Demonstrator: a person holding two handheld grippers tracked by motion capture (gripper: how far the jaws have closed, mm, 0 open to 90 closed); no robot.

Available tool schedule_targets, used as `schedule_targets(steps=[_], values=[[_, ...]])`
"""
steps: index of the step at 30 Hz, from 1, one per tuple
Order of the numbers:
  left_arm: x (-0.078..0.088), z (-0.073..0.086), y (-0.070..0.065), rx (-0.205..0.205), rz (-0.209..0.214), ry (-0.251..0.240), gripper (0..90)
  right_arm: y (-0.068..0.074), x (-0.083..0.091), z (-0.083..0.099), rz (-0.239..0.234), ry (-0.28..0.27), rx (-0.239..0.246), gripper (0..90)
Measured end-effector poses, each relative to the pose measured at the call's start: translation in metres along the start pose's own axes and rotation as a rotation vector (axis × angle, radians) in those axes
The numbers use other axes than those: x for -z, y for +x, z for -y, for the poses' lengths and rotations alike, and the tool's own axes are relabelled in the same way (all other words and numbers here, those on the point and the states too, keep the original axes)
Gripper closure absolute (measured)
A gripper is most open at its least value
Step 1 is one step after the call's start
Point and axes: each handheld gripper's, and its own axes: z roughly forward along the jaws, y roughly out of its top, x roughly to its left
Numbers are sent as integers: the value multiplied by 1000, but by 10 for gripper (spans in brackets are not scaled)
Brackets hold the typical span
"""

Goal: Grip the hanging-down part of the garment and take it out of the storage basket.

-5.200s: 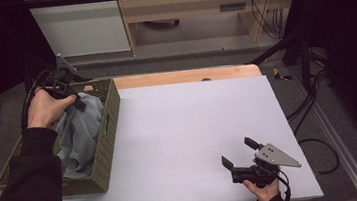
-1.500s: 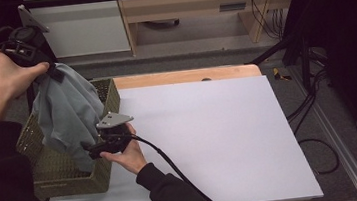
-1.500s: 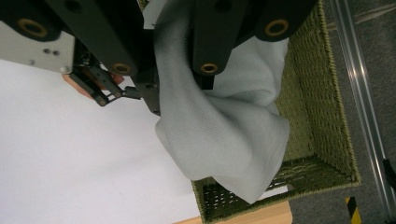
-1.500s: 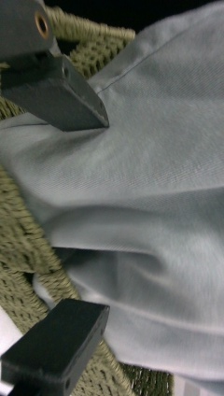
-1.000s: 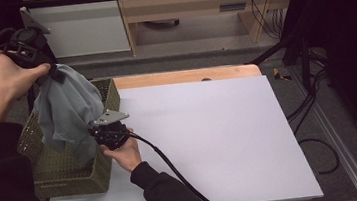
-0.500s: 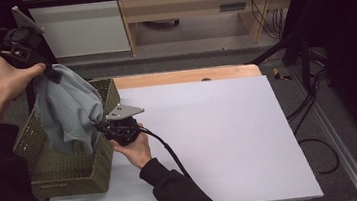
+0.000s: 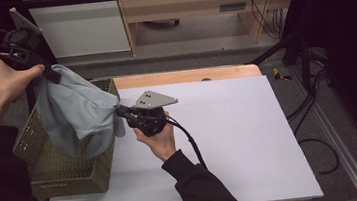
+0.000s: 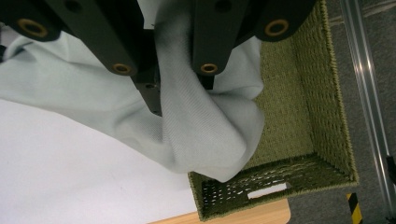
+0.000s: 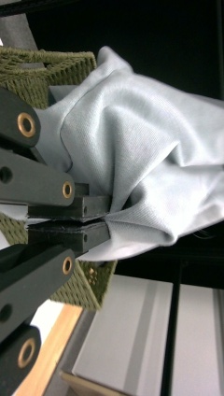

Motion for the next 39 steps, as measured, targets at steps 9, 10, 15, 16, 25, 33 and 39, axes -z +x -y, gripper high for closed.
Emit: schedule_targets(steps=[9, 10, 15, 16, 25, 33, 39], values=[[-3, 0, -7, -15, 22, 0, 833, -7, 35, -32, 57, -48, 50, 878], [-4, -1, -9, -17, 27, 1, 833, -7, 41, -40, 70, -60, 66, 878], [-6, -2, -13, -27, 35, 3, 833, -5, 48, -52, 84, -86, 85, 877], [-6, -3, -14, -32, 39, 6, 833, -4, 51, -58, 93, -103, 93, 877], [-11, -4, -20, -45, 38, 10, 833, -7, 51, -49, 87, -56, 89, 874], [-14, -4, -23, -52, 39, 16, 833, -15, 43, -9, 70, 39, 26, 867], [-18, -4, -28, -62, 49, 19, 833, -14, 33, 24, 42, 121, -14, 839]])
